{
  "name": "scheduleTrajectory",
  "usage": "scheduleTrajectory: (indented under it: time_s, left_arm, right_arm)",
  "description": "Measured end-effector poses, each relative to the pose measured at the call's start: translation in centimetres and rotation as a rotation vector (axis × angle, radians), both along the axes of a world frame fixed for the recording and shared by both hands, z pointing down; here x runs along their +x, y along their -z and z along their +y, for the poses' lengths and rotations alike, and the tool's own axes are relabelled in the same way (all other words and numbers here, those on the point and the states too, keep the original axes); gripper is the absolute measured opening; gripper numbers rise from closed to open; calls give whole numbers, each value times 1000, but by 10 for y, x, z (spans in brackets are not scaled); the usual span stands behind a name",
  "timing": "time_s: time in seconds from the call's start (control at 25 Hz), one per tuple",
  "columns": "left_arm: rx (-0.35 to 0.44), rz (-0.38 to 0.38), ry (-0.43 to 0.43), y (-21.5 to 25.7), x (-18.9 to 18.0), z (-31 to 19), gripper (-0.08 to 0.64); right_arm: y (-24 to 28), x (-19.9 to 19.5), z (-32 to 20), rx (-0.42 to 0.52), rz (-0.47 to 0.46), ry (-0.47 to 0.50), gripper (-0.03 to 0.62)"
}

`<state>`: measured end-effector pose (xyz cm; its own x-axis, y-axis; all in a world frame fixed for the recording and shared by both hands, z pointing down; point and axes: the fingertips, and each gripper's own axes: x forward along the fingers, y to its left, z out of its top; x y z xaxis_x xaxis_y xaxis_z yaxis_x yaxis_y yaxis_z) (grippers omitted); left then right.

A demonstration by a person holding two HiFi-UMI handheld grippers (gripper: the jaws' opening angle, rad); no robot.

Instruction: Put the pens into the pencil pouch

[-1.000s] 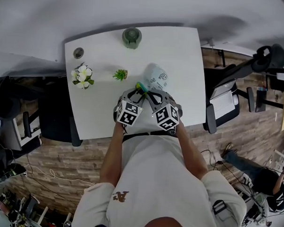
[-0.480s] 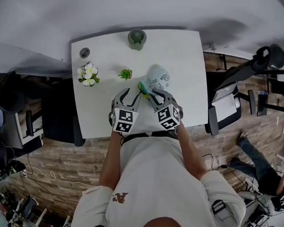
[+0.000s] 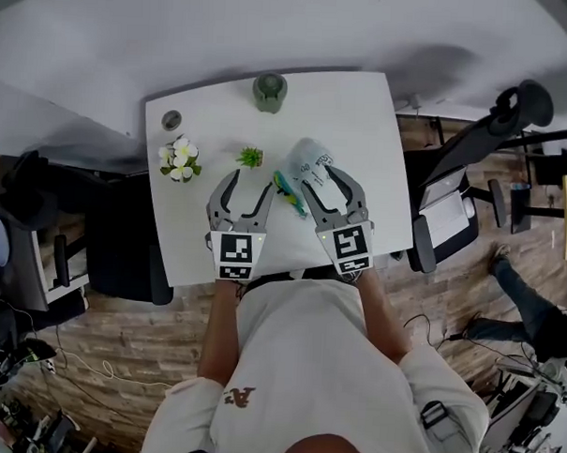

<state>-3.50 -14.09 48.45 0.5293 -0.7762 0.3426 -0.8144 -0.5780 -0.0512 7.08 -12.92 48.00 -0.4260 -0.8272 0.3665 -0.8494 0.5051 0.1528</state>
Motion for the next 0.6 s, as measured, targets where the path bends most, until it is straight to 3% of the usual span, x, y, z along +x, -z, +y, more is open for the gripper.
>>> scheduleTrajectory:
  time_s: [0.28,0.6]
  left_arm:
    - [144,63,4,61,-8,2,316]
    - [202,85,5,84,-21,8,334]
  right_arm:
    - [64,0,1,154,-68,-56,293]
    - [81,-3,15,194,-77,-101,298]
